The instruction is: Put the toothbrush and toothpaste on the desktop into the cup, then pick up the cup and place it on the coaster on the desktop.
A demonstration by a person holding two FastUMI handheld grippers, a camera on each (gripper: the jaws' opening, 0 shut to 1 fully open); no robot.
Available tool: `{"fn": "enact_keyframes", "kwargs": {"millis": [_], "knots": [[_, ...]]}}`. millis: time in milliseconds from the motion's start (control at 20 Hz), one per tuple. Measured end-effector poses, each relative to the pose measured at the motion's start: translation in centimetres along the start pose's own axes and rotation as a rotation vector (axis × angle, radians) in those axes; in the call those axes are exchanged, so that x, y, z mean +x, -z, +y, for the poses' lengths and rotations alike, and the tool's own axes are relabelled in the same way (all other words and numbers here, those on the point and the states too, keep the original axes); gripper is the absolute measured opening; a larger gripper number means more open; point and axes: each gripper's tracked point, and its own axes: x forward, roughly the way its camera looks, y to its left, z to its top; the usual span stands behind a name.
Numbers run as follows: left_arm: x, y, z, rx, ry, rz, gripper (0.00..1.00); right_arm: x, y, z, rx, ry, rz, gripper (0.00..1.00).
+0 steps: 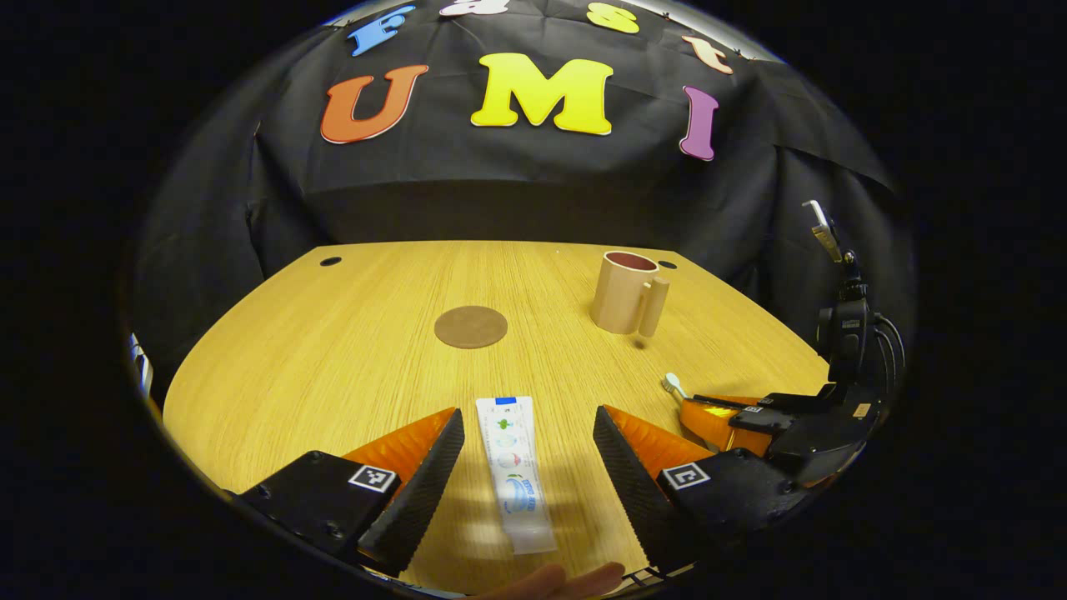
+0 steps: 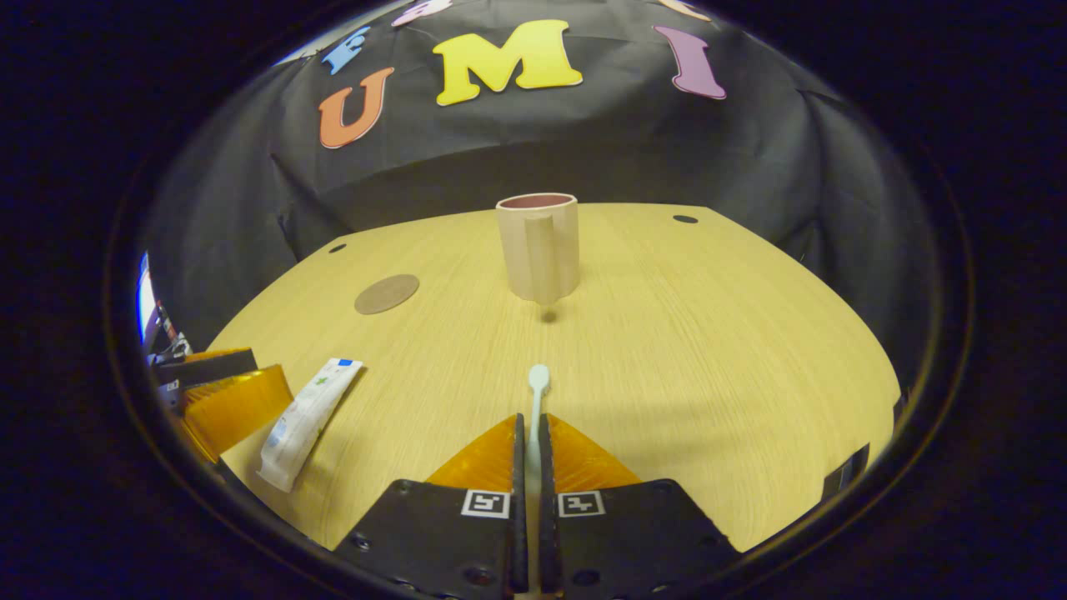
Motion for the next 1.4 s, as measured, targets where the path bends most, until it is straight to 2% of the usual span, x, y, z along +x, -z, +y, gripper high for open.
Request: {"fn": "enact_keyframes", "kwargs": {"millis": [50, 200, 400, 700, 950, 1000, 1100, 1250, 1300, 1350, 1400], "knots": [[0.2, 0.2, -0.2, -0.006, 0.007, 0.010, 0.99, 0.2, -0.1, 0.0, 0.001, -0.005, 0.001, 0.01], [0.9, 1.2, -0.4, -0.009, 0.009, 0.041, 1.00, 0.1, -0.1, 0.4, 0.018, -0.049, 0.004, 0.01], [1.6, 2.6, 0.0, -0.030, -0.006, 0.092, 0.93, -1.0, -1.1, 1.6, 0.001, -0.106, -0.060, 0.00], [1.9, 4.6, 0.8, -0.072, -0.011, 0.175, 0.75, -3.9, -4.8, 2.5, -0.084, -0.094, -0.231, 0.00], [1.9, 4.5, 1.4, 0.002, -0.027, 0.165, 0.57, -6.3, -7.4, 3.0, -0.123, -0.084, -0.323, 0.00], [2.1, 4.5, 1.0, 0.025, -0.014, 0.157, 0.60, -6.5, -7.7, 3.3, -0.125, -0.088, -0.332, 0.00], [2.0, 4.6, 0.7, 0.030, 0.003, 0.148, 0.48, -6.8, -8.4, 3.1, -0.123, -0.083, -0.344, 0.00], [1.9, 4.4, 0.8, 0.008, 0.018, 0.132, 0.43, -7.0, -9.7, 2.8, -0.117, -0.079, -0.361, 0.00], [1.7, 4.4, 0.8, 0.008, 0.010, 0.118, 0.42, -7.1, -10.2, 2.8, -0.117, -0.077, -0.370, 0.03], [1.6, 4.2, 0.7, 0.014, 0.012, 0.102, 0.46, -7.1, -10.7, 2.6, -0.117, -0.070, -0.378, 0.03], [1.3, 4.1, 0.7, 0.024, 0.017, 0.084, 0.41, -7.2, -11.2, 2.5, -0.115, -0.068, -0.384, 0.00]]}}
